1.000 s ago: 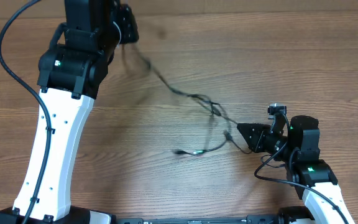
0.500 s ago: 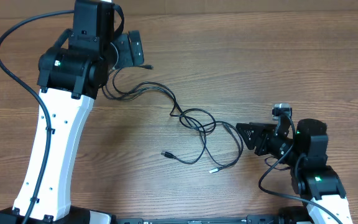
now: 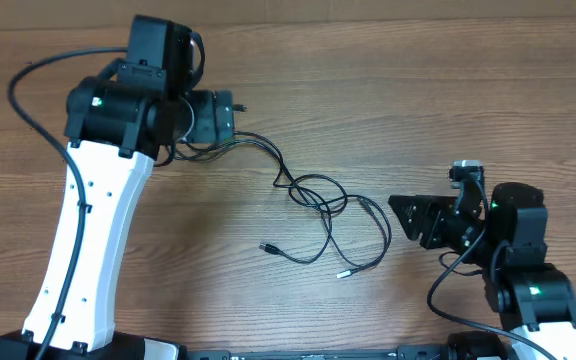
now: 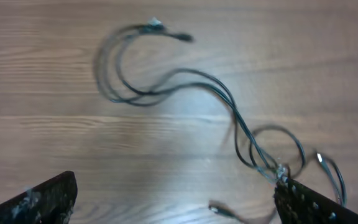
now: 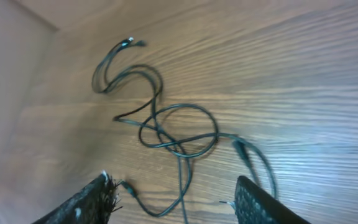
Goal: Untangle cables
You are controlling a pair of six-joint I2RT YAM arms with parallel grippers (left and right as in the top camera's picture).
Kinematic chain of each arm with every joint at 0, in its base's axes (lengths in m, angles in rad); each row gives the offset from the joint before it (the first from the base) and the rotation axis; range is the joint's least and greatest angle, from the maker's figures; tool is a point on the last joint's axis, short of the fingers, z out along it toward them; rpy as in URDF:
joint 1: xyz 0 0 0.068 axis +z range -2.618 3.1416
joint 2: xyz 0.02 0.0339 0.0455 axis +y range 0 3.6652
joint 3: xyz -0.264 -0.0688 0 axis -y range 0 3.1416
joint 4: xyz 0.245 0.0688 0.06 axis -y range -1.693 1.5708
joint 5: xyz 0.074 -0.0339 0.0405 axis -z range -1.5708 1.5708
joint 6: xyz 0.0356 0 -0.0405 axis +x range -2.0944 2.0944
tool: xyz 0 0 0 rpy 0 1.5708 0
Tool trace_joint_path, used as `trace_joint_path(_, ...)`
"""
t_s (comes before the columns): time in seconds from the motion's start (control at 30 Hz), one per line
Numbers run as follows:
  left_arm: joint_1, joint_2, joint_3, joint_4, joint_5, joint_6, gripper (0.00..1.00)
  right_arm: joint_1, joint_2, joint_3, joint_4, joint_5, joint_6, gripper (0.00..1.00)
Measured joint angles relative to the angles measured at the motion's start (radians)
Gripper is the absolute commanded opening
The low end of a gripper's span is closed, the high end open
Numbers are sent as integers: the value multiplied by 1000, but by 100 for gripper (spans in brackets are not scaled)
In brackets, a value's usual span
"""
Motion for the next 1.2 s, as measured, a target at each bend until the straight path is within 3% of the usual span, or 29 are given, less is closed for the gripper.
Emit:
trace_joint_path(0.23, 0, 0, -212, 100, 186, 101, 100, 0, 0, 73, -46, 66, -1, 70)
trace_joint_path(0.4, 0, 0, -382, 236, 330, 96, 96, 0, 0, 73, -57, 84, -4, 70)
trace_joint_path(0.67, -17, 2, -637, 534, 449, -159, 85, 0, 0, 73, -51, 93, -4, 70)
trace_joint_path(0.73, -45, 2, -678, 600, 463, -233, 77, 0, 0, 73, -50, 95, -4, 70)
trace_joint_path(0.83, -100, 2, -712, 677, 468, -312, 75, 0, 0, 73, -45, 95, -4, 70)
trace_joint_path(1.2, -269, 2, -742, 723, 230, -669, 78, 0, 0, 73, -74, 95, -4, 70)
